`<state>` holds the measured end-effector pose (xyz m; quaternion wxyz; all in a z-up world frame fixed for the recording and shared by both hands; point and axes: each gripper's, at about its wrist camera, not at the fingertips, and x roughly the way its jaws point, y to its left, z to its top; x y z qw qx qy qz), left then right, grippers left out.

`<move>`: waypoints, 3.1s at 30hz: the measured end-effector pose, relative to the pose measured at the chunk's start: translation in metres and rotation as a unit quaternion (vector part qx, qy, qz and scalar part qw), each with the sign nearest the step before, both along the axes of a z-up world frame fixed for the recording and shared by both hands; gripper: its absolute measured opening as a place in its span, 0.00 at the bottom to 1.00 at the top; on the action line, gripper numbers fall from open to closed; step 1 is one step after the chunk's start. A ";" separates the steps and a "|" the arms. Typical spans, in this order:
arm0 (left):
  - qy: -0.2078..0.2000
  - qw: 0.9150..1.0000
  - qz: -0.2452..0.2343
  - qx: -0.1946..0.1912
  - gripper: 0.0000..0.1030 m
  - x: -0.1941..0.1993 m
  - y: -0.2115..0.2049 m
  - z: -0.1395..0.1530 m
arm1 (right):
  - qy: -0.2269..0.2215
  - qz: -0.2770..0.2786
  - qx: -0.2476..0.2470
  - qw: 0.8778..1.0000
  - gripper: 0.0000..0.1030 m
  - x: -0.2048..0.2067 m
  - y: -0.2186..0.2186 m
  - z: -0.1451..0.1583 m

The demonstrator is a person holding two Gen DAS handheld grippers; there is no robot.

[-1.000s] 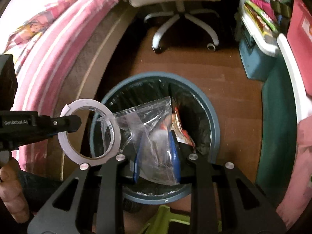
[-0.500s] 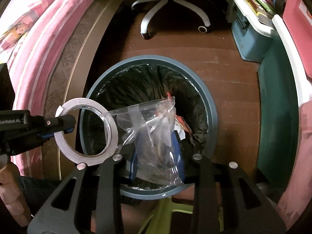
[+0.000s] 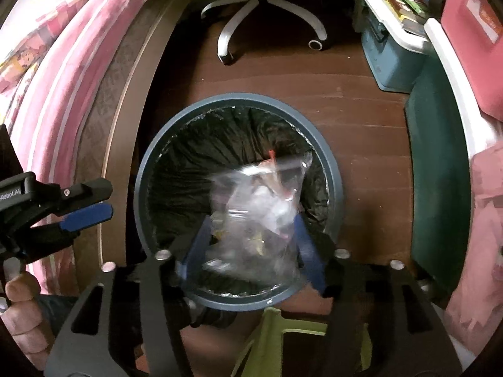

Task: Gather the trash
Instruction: 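Open the left tool to drop the tape roll while the right tool drops the plastic bag, then move both open tools back over the bed toward the red snack bag and white wipe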

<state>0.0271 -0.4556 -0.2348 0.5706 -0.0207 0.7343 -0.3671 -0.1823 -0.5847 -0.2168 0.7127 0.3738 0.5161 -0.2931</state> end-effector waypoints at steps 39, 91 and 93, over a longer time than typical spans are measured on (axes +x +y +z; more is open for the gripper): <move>-0.248 0.874 0.329 -0.257 0.78 0.045 0.290 0.241 | -0.271 0.256 -0.216 0.902 0.84 0.135 0.207 0.258; -0.302 0.847 0.437 -0.016 0.79 0.302 0.513 0.160 | -0.261 0.467 -0.112 0.837 0.95 0.537 0.440 0.167; -0.296 0.850 0.435 -0.016 0.79 0.304 0.509 0.157 | -0.253 0.470 -0.107 0.839 0.95 0.545 0.441 0.165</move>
